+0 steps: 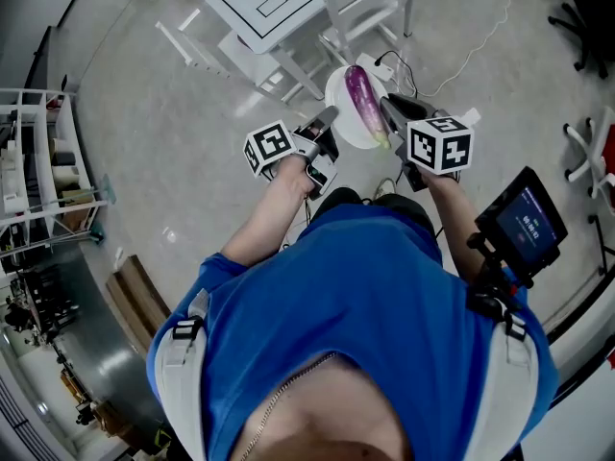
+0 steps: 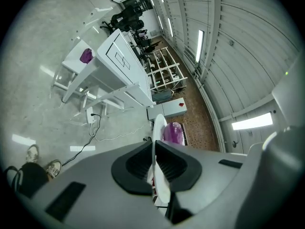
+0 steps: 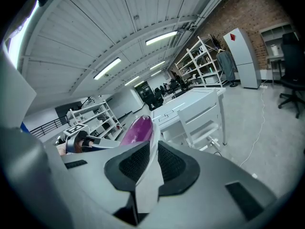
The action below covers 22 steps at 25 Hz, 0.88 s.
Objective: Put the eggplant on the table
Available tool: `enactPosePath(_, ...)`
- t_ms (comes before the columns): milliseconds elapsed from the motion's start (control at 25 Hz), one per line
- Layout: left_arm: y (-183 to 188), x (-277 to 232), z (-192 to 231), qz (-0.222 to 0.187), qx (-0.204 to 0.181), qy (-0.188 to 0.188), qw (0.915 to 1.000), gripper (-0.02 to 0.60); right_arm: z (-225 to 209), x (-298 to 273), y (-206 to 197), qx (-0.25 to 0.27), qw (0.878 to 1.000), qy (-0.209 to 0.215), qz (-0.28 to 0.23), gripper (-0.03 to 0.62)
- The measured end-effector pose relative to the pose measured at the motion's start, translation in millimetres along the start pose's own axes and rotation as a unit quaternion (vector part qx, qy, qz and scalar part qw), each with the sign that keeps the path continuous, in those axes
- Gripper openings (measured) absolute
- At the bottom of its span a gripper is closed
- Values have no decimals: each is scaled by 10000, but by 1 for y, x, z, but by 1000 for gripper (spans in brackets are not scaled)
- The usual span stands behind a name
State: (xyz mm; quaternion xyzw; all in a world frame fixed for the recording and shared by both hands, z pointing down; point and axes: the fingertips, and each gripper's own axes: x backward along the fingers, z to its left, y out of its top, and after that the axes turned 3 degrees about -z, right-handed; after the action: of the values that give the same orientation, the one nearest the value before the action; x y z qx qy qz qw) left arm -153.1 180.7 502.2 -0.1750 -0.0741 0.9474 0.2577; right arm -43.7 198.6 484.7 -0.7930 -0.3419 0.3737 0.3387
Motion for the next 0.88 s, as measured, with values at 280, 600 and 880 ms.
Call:
enactPosePath(280, 55, -79, -16, 54, -30, -23, 10000, 25, -58, -45, 62, -24, 10000, -69, -63, 49)
enactPosePath(600, 80, -113, -28, 221, -64, -167, 9996, 25, -79, -59, 93, 7, 9995, -295, -147, 49)
enactPosePath(880, 177, -140, -7, 269, -78, -237, 9993, 25, -82, -153, 131, 18, 9991, -391, -179, 49)
